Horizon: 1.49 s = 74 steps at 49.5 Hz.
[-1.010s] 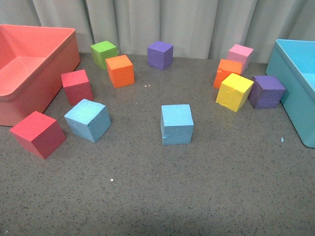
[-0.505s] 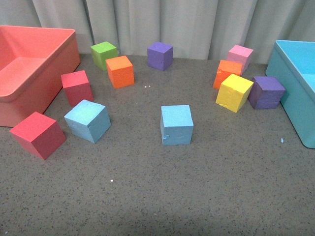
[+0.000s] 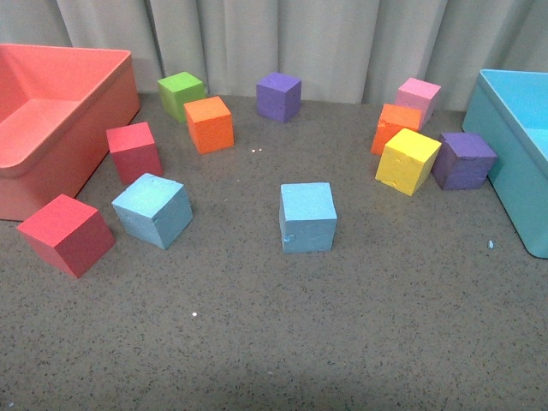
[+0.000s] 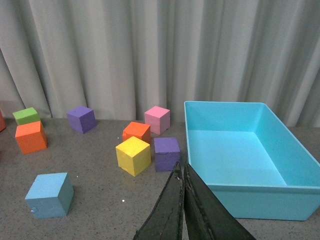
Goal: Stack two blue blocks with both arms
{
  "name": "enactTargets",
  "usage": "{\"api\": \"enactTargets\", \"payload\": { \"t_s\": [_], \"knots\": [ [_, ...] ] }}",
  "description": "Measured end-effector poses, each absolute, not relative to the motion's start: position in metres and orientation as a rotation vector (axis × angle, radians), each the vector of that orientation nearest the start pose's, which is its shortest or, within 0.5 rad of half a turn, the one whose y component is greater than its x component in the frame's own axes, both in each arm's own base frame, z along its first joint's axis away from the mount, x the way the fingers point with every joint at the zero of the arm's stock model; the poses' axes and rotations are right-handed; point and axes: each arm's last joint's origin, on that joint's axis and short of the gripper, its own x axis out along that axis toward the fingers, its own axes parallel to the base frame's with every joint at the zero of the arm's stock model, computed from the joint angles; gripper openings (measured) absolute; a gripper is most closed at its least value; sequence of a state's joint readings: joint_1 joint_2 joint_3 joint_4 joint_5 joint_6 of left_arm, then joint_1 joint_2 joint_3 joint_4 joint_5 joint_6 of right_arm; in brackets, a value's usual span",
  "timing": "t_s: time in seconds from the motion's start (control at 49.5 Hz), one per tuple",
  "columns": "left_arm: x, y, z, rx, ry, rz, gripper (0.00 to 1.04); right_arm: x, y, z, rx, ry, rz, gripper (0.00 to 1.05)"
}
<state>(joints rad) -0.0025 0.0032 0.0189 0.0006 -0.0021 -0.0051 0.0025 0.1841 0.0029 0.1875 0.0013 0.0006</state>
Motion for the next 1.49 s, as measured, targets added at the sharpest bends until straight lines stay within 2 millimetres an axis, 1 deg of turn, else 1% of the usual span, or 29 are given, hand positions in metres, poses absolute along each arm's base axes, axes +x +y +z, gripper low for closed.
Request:
{"api": "enactTargets", "payload": {
  "t_s": [0.061, 0.101, 0.121, 0.141, 0.263, 0.283, 0.323, 0.343, 0.384, 0.404, 0.444, 0.465, 0.566, 0.626, 0.667, 0.727, 0.747, 0.788, 0.848, 0.909, 0.97, 1.03, 1.071, 1.091, 1.172, 1.232, 1.293, 1.374, 1.495],
  "knots": [
    [0.097, 0.0, 0.17, -0.005, -0.016, 0.0, 0.98, 0.107, 0.0, 0.167, 0.001, -0.005, 0.001, 0.01],
    [0.097, 0.0, 0.17, -0.005, -0.016, 0.0, 0.98, 0.102, 0.0, 0.163, -0.001, 0.028, 0.003, 0.01],
    [0.097, 0.0, 0.17, -0.005, -0.016, 0.0, 0.98, 0.1, 0.0, 0.162, -0.001, 0.028, 0.003, 0.03],
    [0.097, 0.0, 0.17, -0.005, -0.016, -0.001, 0.98, 0.098, 0.0, 0.164, -0.001, 0.0, 0.003, 0.33],
    [0.097, 0.0, 0.17, -0.005, -0.016, -0.001, 0.98, 0.098, 0.0, 0.164, -0.001, 0.001, 0.004, 0.52],
    [0.097, 0.0, 0.17, -0.005, -0.016, -0.001, 0.98, 0.098, 0.0, 0.164, -0.001, 0.001, 0.004, 0.54],
    [0.097, 0.0, 0.17, -0.005, -0.016, 0.0, 0.98, 0.098, 0.0, 0.164, -0.001, 0.0, 0.004, 0.61],
    [0.097, 0.0, 0.17, -0.005, -0.016, 0.0, 0.98, 0.098, 0.0, 0.164, -0.001, 0.0, 0.004, 0.63],
    [0.097, 0.0, 0.17, -0.005, -0.016, 0.0, 0.98, 0.098, 0.0, 0.164, -0.001, 0.0, 0.003, 0.7],
    [0.097, 0.0, 0.17, -0.005, -0.016, 0.0, 0.98, 0.098, 0.0, 0.164, -0.001, 0.0, 0.004, 0.72],
    [0.097, 0.0, 0.17, -0.005, -0.016, -0.001, 0.98, 0.098, 0.0, 0.164, -0.001, 0.0, 0.004, 0.79],
    [0.097, 0.0, 0.17, -0.005, -0.016, 0.0, 0.98, 0.098, 0.0, 0.164, -0.001, 0.0, 0.003, 0.81],
    [0.097, 0.0, 0.17, -0.007, -0.008, 0.005, 0.98, 0.098, 0.0, 0.164, -0.001, 0.0, 0.004, 0.96],
    [0.098, 0.0, 0.168, -0.028, 0.137, 0.037, 0.98, 0.098, 0.0, 0.164, 0.0, 0.0, 0.003, 0.96],
    [0.101, 0.0, 0.167, -0.039, 0.278, 0.05, 0.98, 0.098, 0.0, 0.164, 0.0, 0.0, 0.003, 0.95],
    [0.108, -0.001, 0.163, -0.05, 0.387, 0.056, 0.98, 0.098, 0.0, 0.164, 0.0, -0.001, 0.005, 0.95],
    [0.109, -0.001, 0.163, -0.052, 0.401, 0.055, 0.98, 0.098, 0.0, 0.164, 0.0, -0.001, 0.004, 0.95],
    [0.119, -0.003, 0.163, -0.072, 0.449, 0.045, 0.98, 0.098, 0.0, 0.164, 0.0, -0.001, 0.004, 0.95],
    [0.132, -0.005, 0.167, -0.094, 0.467, 0.037, 0.98, 0.098, 0.0, 0.164, 0.0, -0.001, 0.004, 0.95],
    [0.15, -0.01, 0.175, -0.107, 0.47, 0.016, 0.98, 0.098, 0.0, 0.164, 0.0, -0.001, 0.004, 0.95],
    [0.178, -0.016, 0.183, -0.124, 0.464, -0.024, 0.98, 0.098, 0.0, 0.164, 0.0, -0.001, 0.004, 0.95],
    [0.204, -0.024, 0.183, -0.119, 0.503, -0.068, 0.98, 0.098, 0.0, 0.164, 0.0, -0.001, 0.004, 0.95],
    [0.219, -0.029, 0.182, -0.097, 0.515, -0.094, 0.98, 0.098, 0.0, 0.164, 0.0, -0.001, 0.004, 0.95],
    [0.222, -0.03, 0.181, -0.082, 0.514, -0.099, 0.98, 0.098, 0.0, 0.164, 0.0, -0.001, 0.004, 0.95],
    [0.254, -0.036, 0.174, 0.009, 0.552, -0.131, 0.98, 0.098, 0.0, 0.164, 0.0, -0.001, 0.004, 0.95],
    [0.28, -0.039, 0.163, 0.073, 0.608, -0.145, 0.98, 0.098, 0.0, 0.164, 0.0, -0.001, 0.004, 0.95],
    [0.3, -0.039, 0.153, 0.097, 0.669, -0.149, 0.98, 0.098, 0.0, 0.164, 0.0, -0.001, 0.004, 0.95],
    [0.321, -0.039, 0.144, 0.094, 0.72, -0.16, 0.98, 0.098, 0.0, 0.164, 0.0, -0.001, 0.004, 0.95],
    [0.344, -0.039, 0.136, 0.08, 0.747, -0.172, 0.98, 0.098, 0.0, 0.164, 0.0, -0.001, 0.004, 0.95]
  ]
}}
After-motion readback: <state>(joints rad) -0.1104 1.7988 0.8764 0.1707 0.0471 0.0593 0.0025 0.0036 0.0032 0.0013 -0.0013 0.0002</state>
